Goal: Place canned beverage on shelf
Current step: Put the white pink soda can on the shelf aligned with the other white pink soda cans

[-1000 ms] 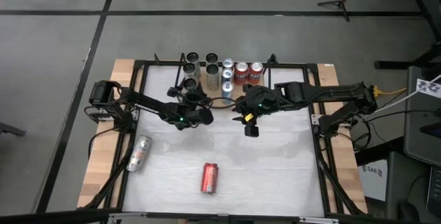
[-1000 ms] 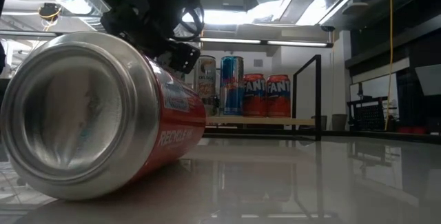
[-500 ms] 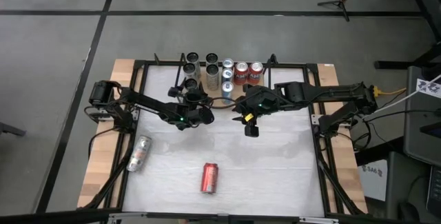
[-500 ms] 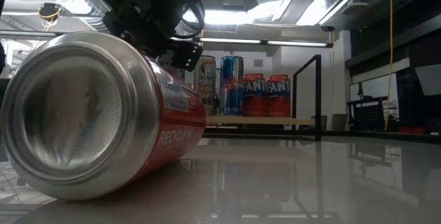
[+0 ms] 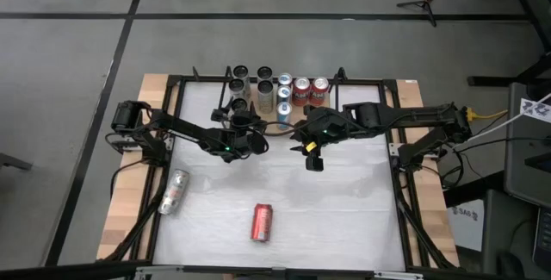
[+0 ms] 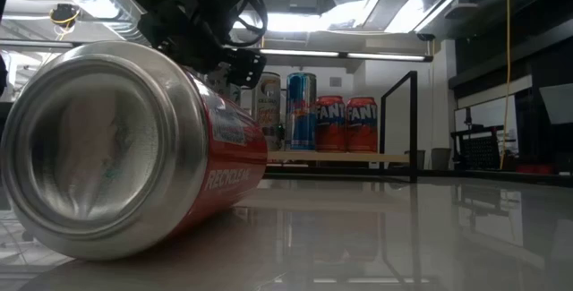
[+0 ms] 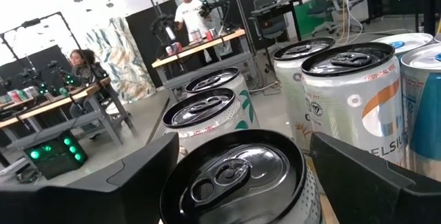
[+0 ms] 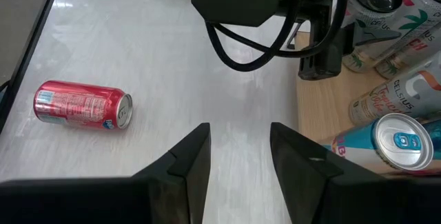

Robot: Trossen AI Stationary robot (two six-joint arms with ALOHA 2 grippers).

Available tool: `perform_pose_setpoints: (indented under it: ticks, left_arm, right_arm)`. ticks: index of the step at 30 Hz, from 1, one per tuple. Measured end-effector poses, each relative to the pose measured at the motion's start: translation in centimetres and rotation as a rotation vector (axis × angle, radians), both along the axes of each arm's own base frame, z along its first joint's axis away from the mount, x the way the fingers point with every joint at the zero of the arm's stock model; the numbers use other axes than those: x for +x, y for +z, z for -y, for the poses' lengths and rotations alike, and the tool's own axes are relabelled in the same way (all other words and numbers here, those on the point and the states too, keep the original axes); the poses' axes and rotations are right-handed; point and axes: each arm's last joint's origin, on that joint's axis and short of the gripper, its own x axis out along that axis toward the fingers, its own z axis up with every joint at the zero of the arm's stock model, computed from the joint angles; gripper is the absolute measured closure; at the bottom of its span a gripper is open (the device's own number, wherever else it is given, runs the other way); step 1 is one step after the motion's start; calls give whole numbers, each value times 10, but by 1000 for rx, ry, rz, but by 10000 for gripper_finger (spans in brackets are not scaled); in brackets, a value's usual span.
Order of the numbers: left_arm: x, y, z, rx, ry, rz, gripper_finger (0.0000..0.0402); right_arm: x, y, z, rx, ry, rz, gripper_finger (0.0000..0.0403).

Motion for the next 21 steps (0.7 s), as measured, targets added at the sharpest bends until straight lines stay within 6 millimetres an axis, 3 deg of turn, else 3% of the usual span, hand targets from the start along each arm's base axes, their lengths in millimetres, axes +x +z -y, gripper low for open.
perform_pose_setpoints:
  ticks: [14, 21]
  left_arm:
    - [0, 0, 0, 5, 3, -4, 82]
    - [4, 6, 5, 13, -7, -141, 82]
  right_arm:
    - [0, 0, 0, 0, 0, 0, 256]
    - [0, 0, 0, 0, 0, 0, 255]
